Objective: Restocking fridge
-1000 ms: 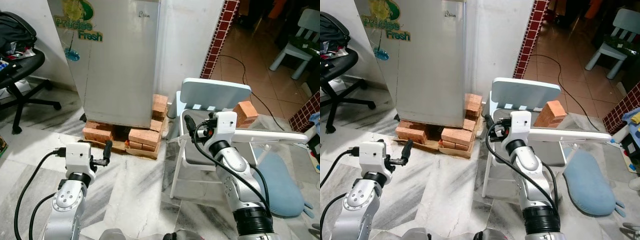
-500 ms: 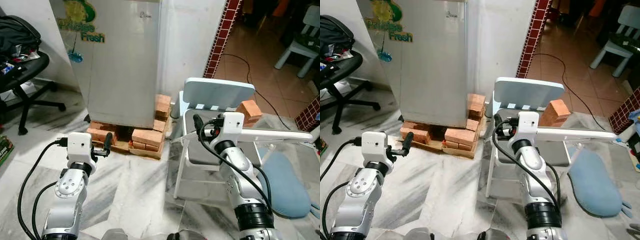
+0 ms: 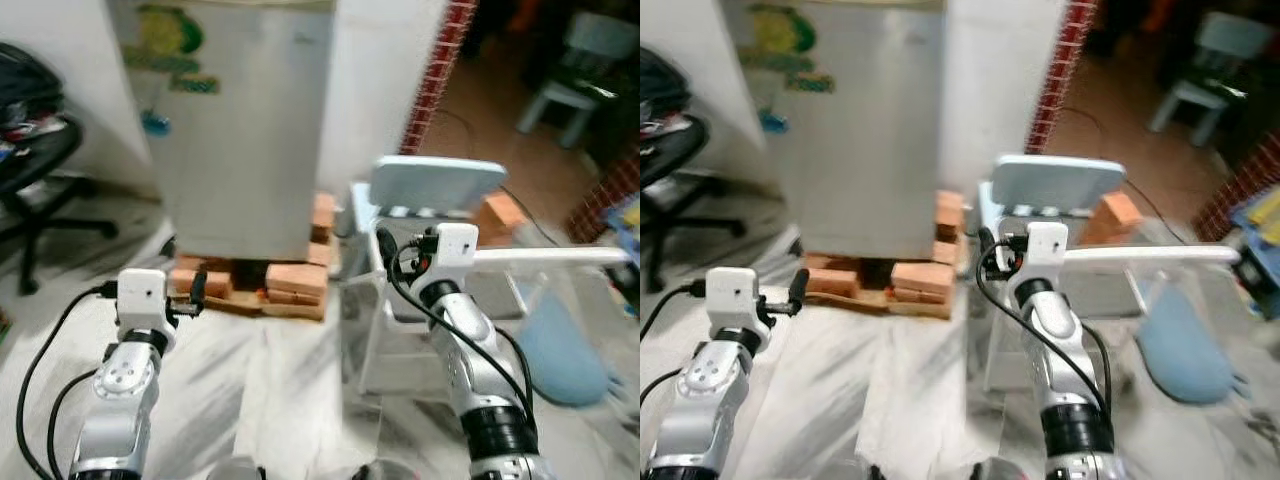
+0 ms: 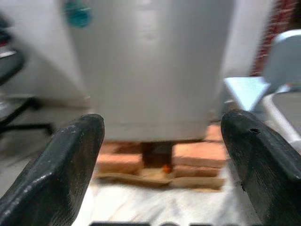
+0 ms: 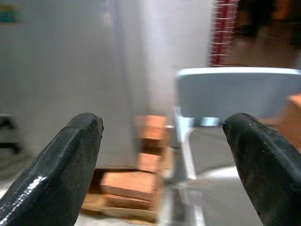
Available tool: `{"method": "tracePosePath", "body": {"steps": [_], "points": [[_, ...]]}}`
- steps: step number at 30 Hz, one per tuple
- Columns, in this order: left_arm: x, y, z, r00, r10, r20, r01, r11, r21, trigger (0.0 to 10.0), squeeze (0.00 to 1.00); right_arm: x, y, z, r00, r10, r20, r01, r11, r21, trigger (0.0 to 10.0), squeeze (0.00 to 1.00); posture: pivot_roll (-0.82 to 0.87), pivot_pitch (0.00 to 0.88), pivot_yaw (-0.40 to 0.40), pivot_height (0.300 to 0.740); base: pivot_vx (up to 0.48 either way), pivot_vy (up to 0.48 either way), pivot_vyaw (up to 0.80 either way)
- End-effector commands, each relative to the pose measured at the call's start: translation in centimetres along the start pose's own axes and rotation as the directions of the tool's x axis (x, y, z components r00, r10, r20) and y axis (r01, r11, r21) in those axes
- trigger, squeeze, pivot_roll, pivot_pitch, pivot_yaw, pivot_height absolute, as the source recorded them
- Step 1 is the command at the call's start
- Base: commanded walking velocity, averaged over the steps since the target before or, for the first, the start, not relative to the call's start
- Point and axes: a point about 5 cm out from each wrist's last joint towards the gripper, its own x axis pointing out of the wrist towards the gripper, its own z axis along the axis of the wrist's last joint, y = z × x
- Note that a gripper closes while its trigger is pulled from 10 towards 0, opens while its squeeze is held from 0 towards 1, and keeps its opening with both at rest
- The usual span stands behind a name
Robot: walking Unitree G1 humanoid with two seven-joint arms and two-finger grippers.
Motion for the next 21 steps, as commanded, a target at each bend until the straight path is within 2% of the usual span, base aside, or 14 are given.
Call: {"method": "tracePosePath", "body": {"steps": [1,21], "points": [[-0.35,0.23,-0.4,1.0,0.0,-0.014,0.0,1.0,0.01,10.0,0.0,0.06,0.05,0.03,1.0,-0.008,0.004,0.008,1.0,0.004,10.0,0.0,0.12,0.0,-0.045,0.74,0.0,0.48,0.0],[-0.04,0.7,0.08,1.0,0.002,0.014,-0.002,1.0,-0.028,10.0,0.0,0.2,0.12,-0.1,1.0,-0.013,0.002,0.013,1.0,-0.004,10.0,0.0,0.12,0.0,-0.039,0.74,0.0,0.48,0.0]]}}
